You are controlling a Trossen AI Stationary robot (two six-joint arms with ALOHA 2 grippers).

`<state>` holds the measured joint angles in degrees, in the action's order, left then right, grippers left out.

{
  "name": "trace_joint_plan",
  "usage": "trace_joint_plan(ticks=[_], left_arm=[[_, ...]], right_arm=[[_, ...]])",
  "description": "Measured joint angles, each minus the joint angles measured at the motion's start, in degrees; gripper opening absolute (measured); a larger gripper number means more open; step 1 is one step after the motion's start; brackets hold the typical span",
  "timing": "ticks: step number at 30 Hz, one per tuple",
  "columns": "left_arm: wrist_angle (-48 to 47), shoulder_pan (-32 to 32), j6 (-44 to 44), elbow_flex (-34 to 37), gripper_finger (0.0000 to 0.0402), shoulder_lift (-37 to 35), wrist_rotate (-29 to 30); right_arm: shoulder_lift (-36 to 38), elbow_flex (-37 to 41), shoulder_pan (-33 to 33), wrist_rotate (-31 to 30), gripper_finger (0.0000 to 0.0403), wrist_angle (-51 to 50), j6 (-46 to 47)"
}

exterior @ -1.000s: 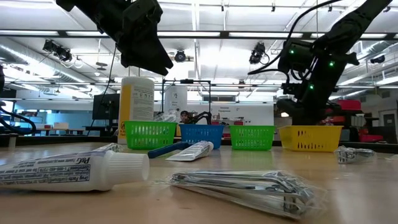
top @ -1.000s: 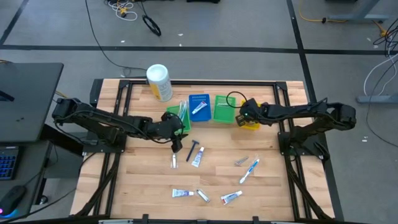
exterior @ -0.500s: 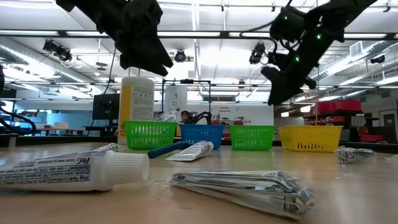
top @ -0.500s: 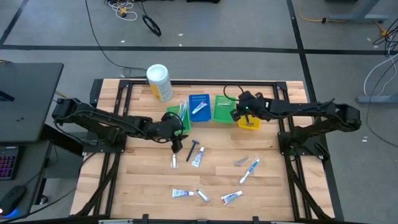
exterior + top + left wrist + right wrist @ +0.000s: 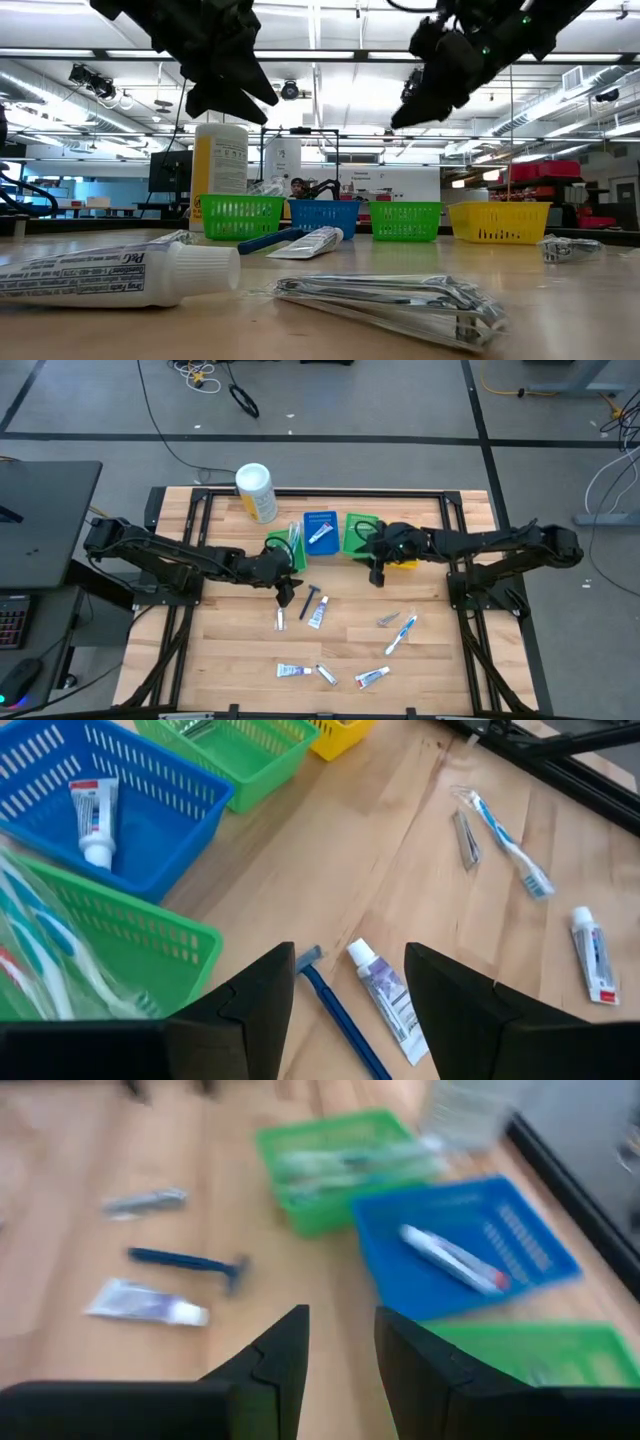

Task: Pick & Place Travel size toiletries
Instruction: Put the blue toothbrush into the left green basket

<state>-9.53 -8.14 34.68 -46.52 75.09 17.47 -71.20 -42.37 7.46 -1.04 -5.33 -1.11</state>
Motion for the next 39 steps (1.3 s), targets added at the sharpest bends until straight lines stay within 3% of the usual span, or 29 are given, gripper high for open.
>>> trace_joint_plan(ticks=[12, 22, 30, 39], left_arm=[[-6.7, -1.7, 11.1, 0.0, 0.02, 0.0, -2.4], [-19.7, -5.2, 28.0, 0.0, 0.02, 0.0, -4.1], [-18.5, -8.0, 26.1, 0.0, 0.02, 0.0, -0.5], [-17.5, -8.3, 22.1, 0.0, 0.02, 0.0, 1.1]], right_arm=[[-0.9, 0.0, -2.8, -1.4, 0.013, 3.3, -1.4], [-6.4, 0.0, -2.7, 0.0, 0.0197, 10.7, -3.0], [-9.7, 0.0, -2.8, 0.3, 0.0206, 12.9, -4.4], [-8.2, -0.3, -7.0, 11.0, 0.02, 3.3, -7.3]])
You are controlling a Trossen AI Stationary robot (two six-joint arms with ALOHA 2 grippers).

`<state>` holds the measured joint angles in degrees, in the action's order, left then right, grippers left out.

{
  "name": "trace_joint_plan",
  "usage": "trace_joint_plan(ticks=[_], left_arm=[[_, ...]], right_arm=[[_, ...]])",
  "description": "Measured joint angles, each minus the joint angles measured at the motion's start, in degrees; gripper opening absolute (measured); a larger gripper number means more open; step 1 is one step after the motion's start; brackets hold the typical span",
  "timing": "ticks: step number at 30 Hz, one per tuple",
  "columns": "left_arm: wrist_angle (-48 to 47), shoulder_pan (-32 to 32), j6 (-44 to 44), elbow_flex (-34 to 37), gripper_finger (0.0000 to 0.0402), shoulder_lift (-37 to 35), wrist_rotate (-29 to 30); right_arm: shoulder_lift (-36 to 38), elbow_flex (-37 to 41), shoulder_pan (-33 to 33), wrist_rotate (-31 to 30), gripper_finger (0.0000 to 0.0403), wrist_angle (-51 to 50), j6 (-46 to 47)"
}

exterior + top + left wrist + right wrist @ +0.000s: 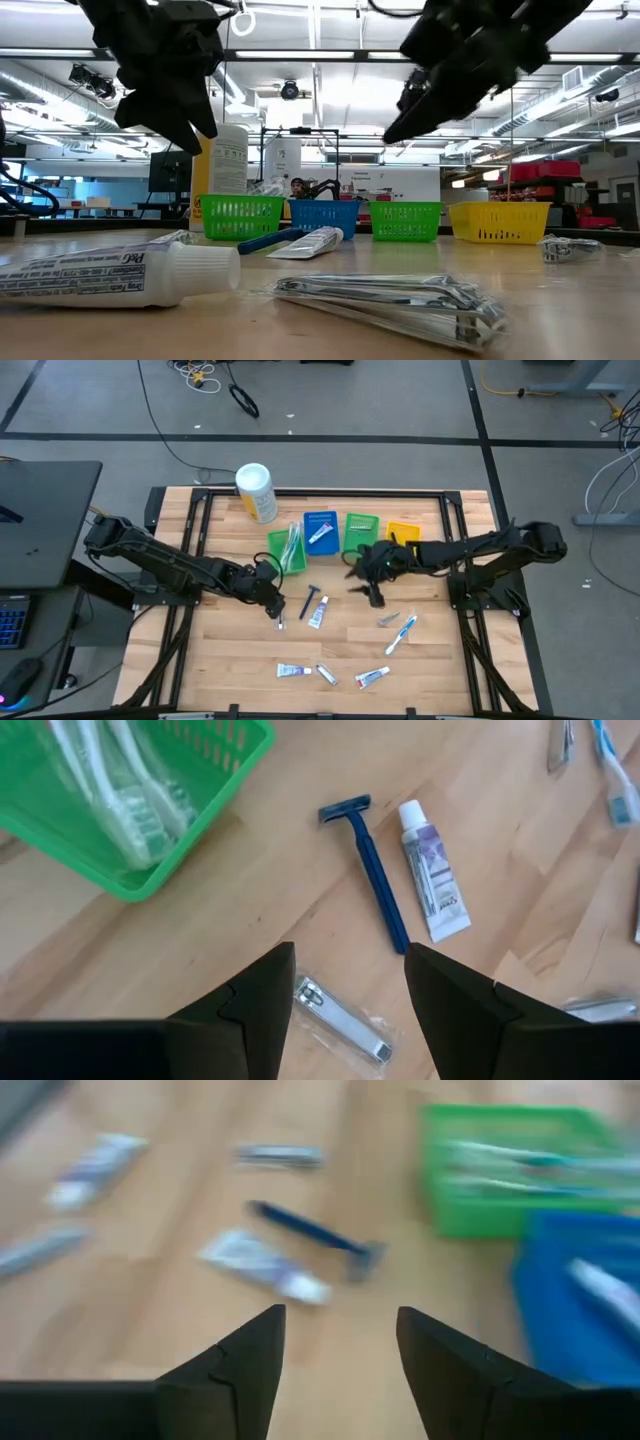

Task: Pick & Place Travel size toiletries
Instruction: Put the blue toothbrush into the left green basket

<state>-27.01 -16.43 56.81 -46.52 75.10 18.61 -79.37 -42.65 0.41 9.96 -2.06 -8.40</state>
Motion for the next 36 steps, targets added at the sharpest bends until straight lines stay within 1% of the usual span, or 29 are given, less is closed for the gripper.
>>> trace_joint_plan(ticks=[2, 3, 7, 9, 11, 14, 17, 20, 25, 27, 30, 33, 36], left_arm=[[0.0, 0.0, -0.1, 0.0, 0.02, 0.0, 0.1], [0.0, 0.0, -0.1, 0.0, 0.02, 0.0, 0.2], [0.0, 0.0, -0.1, 0.0, 0.02, 0.0, 1.6], [0.0, 0.0, -0.1, 0.0, 0.02, 0.0, 4.0], [0.0, 0.0, -0.1, 0.0, 0.02, 0.0, 6.1], [0.1, 0.0, -0.9, 0.0, 0.02, 0.0, 8.1], [0.4, 0.7, -4.3, 0.0, 0.02, 0.0, 8.3], [1.0, 1.7, -7.2, 0.0, 0.02, 0.0, 7.7], [1.0, 4.0, -10.5, 0.0, 0.02, 0.0, 7.6], [1.1, 5.1, -11.8, 0.0, 0.02, 0.0, 7.6], [1.3, 6.9, -13.7, 0.0, 0.02, 0.0, 7.7], [1.3, 8.5, -14.0, 0.0, 0.02, 0.0, 7.7], [1.3, 9.7, -13.9, 0.0, 0.02, 0.0, 7.6]], right_arm=[[1.5, -1.2, -2.1, 2.6, 0.0198, -6.6, 1.7], [2.3, -2.1, -3.4, 2.7, 0.0197, -11.3, 3.0], [3.8, -3.4, -9.3, 0.0, 0.0197, -30.6, 8.1], [3.8, -2.8, -12.8, -1.4, 0.0197, -36.7, 11.1], [3.6, -1.2, -16.3, -2.5, 0.0197, -40.2, 14.1], [3.4, 1.2, -21.1, -5.6, 0.0197, -40.3, 18.6], [3.4, 3.0, -24.5, -8.3, 0.0197, -35.1, 21.6], [3.2, 3.9, -26.5, -8.0, 0.0197, -31.3, 23.8], [2.8, 4.0, -29.5, -7.5, 0.0197, -30.6, 29.7], [2.1, 4.0, -30.9, -6.9, 0.0197, -29.7, 29.2], [0.7, 4.0, -33.1, -7.0, 0.0197, -29.5, 24.9], [-1.6, 4.0, -34.2, -9.8, 0.0197, -28.8, 22.5], [-4.3, 4.0, -34.2, -10.4, 0.0197, -27.1, 21.0]])
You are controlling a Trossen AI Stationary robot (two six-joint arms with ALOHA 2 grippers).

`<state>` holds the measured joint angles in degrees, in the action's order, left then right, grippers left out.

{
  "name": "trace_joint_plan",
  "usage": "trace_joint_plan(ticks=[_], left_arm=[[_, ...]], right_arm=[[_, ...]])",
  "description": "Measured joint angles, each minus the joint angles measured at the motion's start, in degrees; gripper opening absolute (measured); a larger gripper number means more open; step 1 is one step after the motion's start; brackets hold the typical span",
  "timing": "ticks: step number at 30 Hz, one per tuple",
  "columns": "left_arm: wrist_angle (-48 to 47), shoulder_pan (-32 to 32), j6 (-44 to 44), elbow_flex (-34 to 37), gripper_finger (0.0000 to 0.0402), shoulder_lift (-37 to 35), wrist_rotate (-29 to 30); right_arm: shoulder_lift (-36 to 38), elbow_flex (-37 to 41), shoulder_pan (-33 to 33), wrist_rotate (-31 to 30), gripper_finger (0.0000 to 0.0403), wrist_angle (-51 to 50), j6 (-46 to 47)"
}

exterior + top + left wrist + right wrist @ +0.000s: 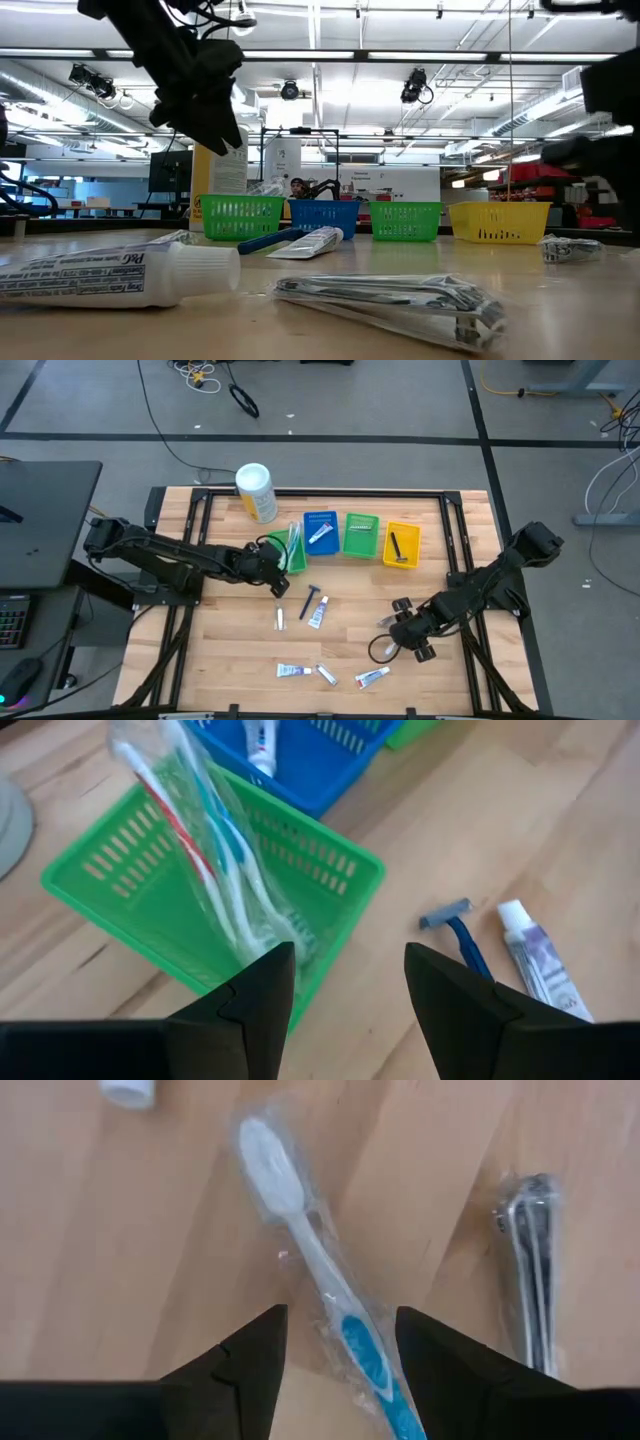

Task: Pick & Place Travel size toiletries
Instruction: Put the blue toothbrush into the left green basket

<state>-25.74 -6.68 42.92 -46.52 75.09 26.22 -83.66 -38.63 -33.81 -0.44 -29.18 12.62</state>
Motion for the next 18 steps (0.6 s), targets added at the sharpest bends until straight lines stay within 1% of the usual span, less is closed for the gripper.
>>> trace_joint_plan(ticks=[4, 6, 8, 10, 14, 16, 18], left_arm=[[0.0, 1.3, 0.1, 0.0, 0.02, 0.0, -0.1], [0.0, 1.5, 0.1, 0.0, 0.02, 0.0, -0.1], [0.0, 1.6, 0.1, 0.0, 0.02, 0.0, -0.1], [0.0, 1.6, 0.1, 0.0, 0.02, 0.0, -0.2], [0.0, 1.6, 0.1, 0.0, 0.02, 0.0, -0.4], [0.1, 1.6, -0.1, 0.0, 0.02, 0.0, -0.4], [0.2, 1.6, 0.1, 0.0, 0.02, 0.0, -0.4]], right_arm=[[-3.6, -0.2, 0.0, -1.2, 0.0193, 1.3, -1.7], [-4.6, -0.2, 0.0, -1.3, 0.0179, 1.9, -3.2], [-5.1, -0.2, 0.1, -1.2, 0.0156, 2.5, -4.3], [-5.2, -0.2, 0.2, -1.2, 0.0124, 3.4, -4.7], [-4.7, -0.2, 0.4, -2.1, 0.0062, 5.0, -2.8], [-4.3, -0.6, 0.4, -2.5, 0.0048, 6.0, -2.6], [-4.1, -1.8, 0.5, -3.3, 0.0044, 5.9, -2.6]])
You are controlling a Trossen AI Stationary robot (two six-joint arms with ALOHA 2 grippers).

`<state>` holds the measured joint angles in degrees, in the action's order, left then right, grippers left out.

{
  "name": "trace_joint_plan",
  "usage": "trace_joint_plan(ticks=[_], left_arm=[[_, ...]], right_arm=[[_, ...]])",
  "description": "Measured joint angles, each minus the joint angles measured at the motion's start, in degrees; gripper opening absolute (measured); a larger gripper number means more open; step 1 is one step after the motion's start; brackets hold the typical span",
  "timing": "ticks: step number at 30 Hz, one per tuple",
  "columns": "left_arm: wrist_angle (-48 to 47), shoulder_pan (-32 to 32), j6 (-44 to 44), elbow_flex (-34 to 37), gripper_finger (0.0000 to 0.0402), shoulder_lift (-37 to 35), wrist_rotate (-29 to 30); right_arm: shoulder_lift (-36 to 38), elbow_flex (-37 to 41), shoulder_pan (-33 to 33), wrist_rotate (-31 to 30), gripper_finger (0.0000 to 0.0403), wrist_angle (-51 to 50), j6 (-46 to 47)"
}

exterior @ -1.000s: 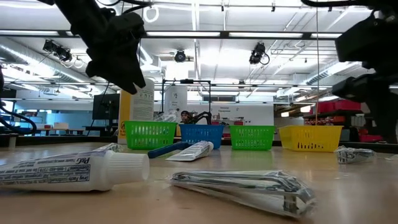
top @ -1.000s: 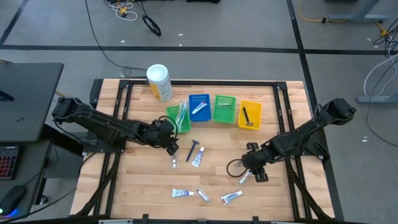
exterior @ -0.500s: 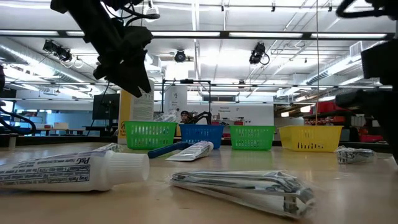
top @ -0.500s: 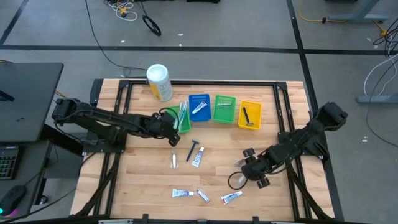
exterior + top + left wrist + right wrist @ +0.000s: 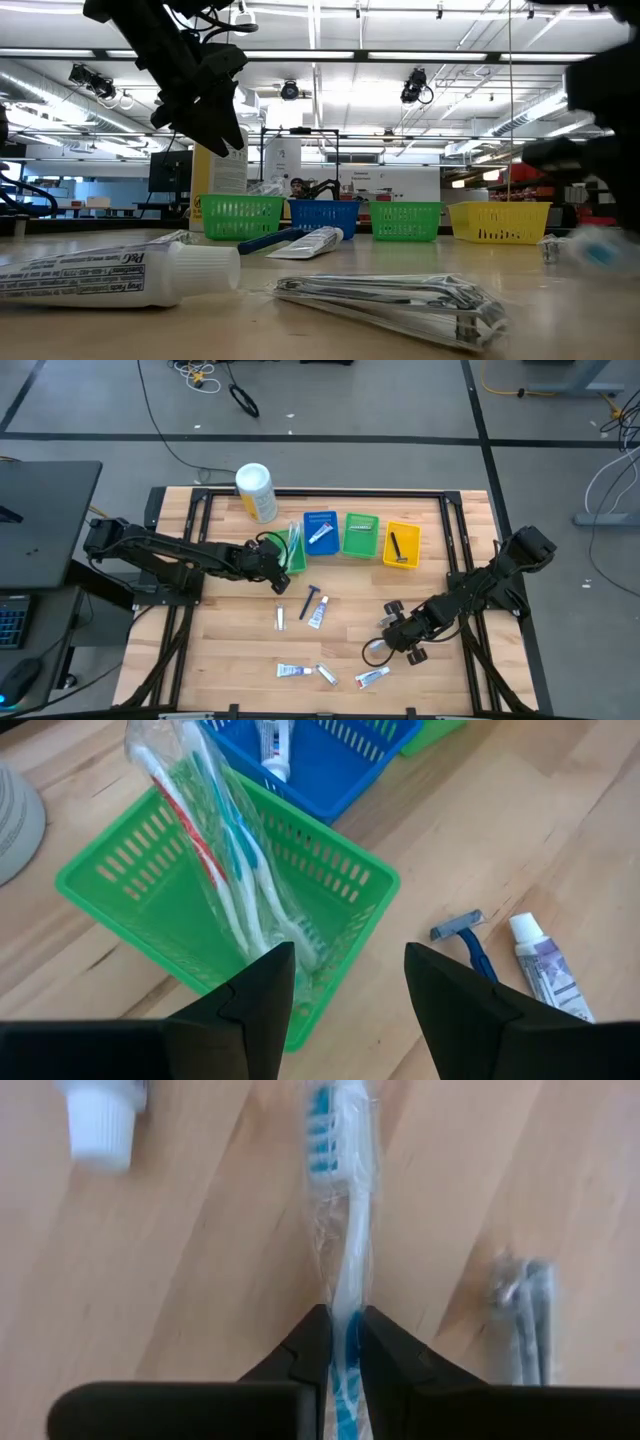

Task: Pick & Place Travel size toiletries
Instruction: Put the blue toothbrush into the left green basket

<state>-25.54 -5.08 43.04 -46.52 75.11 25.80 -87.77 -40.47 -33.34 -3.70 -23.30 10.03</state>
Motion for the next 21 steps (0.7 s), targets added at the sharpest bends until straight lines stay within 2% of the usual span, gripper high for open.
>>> trace_joint_plan(ticks=[4, 11, 14, 17, 21], left_arm=[[2.3, 0.0, 1.6, 0.0, 0.02, 0.0, -1.8], [13.4, 0.0, -1.3, 0.0, 0.02, 0.0, -10.6], [19.5, 0.0, -1.5, 0.0, 0.02, 0.0, -15.7], [24.5, 0.0, 0.1, 0.0, 0.02, 0.0, -20.3], [27.1, 0.0, -0.1, 0.0, 0.02, 0.0, -20.7]], right_arm=[[0.3, -4.7, 0.1, -4.3, 0.0041, 0.2, -4.8], [0.4, -12.2, 4.4, -14.5, 0.0039, 0.2, -25.5], [0.4, -13.5, 7.5, -18.4, 0.0038, 2.3, -35.8], [0.1, -13.5, 11.1, -19.3, 0.0038, 5.0, -43.9], [-2.2, -13.5, 15.3, -22.7, 0.0038, 9.7, -50.2]])
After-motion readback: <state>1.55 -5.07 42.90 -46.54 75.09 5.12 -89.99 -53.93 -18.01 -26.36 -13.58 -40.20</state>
